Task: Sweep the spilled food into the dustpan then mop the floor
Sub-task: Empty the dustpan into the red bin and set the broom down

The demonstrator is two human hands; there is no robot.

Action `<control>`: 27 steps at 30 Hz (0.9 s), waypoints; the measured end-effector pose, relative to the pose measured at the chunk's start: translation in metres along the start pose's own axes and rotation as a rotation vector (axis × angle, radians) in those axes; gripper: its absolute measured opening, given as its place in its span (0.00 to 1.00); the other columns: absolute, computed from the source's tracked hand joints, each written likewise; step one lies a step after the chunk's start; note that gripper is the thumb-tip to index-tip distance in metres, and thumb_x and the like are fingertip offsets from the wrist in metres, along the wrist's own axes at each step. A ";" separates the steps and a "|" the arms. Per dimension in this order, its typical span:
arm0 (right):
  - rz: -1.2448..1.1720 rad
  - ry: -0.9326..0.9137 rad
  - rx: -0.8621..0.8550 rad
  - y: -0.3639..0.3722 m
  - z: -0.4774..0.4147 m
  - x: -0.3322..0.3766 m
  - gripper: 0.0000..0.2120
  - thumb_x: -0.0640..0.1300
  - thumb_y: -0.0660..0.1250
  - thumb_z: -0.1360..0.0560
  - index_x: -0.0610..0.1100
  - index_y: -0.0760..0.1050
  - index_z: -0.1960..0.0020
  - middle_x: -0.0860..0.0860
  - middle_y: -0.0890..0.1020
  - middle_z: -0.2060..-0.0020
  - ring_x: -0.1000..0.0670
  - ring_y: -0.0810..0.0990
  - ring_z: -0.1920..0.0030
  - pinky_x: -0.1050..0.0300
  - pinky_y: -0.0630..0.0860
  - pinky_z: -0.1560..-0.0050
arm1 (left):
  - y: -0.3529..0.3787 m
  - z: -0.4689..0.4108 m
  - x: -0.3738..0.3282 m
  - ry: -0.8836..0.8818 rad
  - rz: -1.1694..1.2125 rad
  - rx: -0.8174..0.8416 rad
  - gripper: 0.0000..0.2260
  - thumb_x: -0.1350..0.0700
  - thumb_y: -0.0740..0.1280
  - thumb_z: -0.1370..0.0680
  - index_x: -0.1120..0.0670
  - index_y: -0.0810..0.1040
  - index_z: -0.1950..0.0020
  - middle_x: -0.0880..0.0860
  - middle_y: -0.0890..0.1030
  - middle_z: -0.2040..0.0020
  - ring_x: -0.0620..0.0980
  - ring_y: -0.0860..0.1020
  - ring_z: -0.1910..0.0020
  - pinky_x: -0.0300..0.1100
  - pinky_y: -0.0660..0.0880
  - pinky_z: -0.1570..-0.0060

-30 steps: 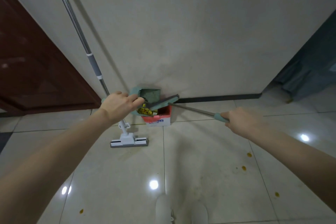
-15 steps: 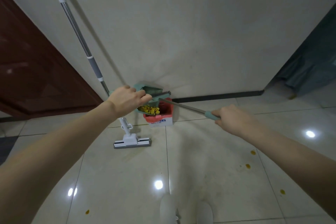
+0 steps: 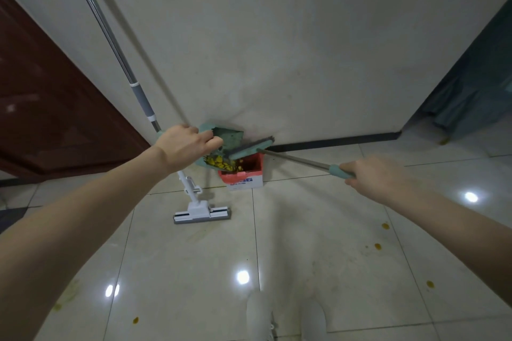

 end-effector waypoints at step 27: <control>-0.055 0.045 0.013 0.001 0.021 -0.015 0.08 0.52 0.64 0.24 0.56 0.78 0.46 0.53 0.79 0.63 0.49 0.79 0.62 0.49 0.80 0.58 | -0.014 -0.016 0.002 0.162 -0.066 -0.110 0.17 0.68 0.66 0.33 0.55 0.67 0.48 0.55 0.77 0.65 0.54 0.71 0.78 0.41 0.70 0.76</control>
Point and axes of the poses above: each hand's wrist, its own z-axis away from the middle knuckle, its own y-axis out of the palm, x = y × z, the point moved 2 cm from there along -z, towards the middle knuckle
